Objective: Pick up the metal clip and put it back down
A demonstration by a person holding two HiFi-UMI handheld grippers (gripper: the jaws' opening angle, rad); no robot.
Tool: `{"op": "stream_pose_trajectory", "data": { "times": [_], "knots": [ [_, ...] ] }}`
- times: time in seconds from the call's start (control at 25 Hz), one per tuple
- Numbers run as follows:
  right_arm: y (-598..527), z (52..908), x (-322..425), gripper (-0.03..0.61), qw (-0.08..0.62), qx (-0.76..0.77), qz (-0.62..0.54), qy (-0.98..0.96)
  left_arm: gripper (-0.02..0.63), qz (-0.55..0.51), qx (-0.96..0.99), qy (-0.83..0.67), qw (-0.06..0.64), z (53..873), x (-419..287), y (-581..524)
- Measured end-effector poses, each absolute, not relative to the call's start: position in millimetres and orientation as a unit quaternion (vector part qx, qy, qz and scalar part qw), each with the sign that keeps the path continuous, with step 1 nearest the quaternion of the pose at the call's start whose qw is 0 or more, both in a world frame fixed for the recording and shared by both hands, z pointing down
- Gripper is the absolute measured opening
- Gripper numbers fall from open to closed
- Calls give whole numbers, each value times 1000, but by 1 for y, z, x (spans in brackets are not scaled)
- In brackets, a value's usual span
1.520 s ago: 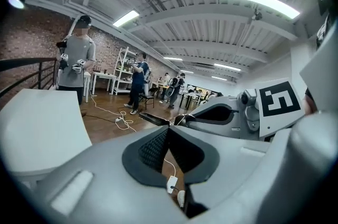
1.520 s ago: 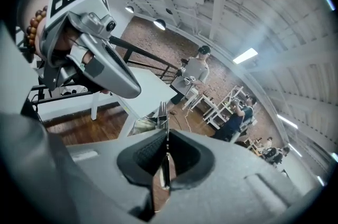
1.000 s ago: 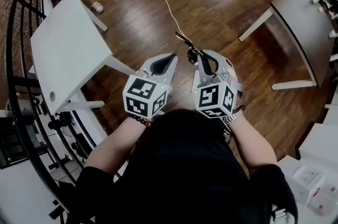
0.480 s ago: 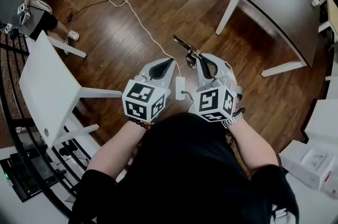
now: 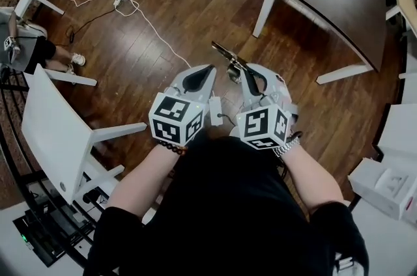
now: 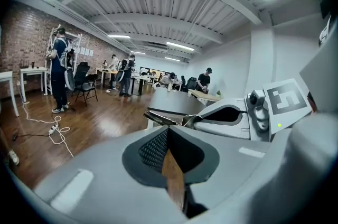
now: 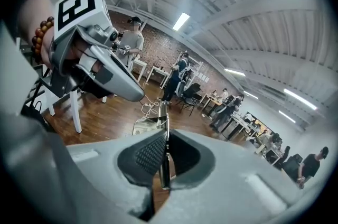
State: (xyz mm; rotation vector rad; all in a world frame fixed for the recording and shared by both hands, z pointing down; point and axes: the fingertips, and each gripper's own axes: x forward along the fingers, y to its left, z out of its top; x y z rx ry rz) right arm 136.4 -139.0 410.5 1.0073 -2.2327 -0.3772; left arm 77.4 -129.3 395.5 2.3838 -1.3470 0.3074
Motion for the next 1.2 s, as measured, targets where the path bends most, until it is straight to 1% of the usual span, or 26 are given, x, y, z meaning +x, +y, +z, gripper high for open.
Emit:
{"op": "stream_pose_trajectory", "data": {
  "times": [0.2, 0.44, 0.76, 0.96, 1.2],
  "knots": [
    [-171, 408, 124, -2, 333, 420, -135, -833, 15, 115, 870, -442, 187, 395, 64, -165],
    [-212, 401, 86, -2, 338, 462, -125, -810, 15, 113, 890, -403, 181, 390, 24, -210],
    [-241, 392, 37, -2, 349, 494, -119, -787, 14, 115, 907, -363, 181, 390, -23, -238],
    [-255, 388, 14, -2, 356, 491, -125, -785, 15, 112, 912, -354, 177, 386, -40, -253],
    [-267, 376, 6, -2, 358, 492, -137, -781, 14, 102, 915, -352, 168, 373, -48, -264]
  ]
}}
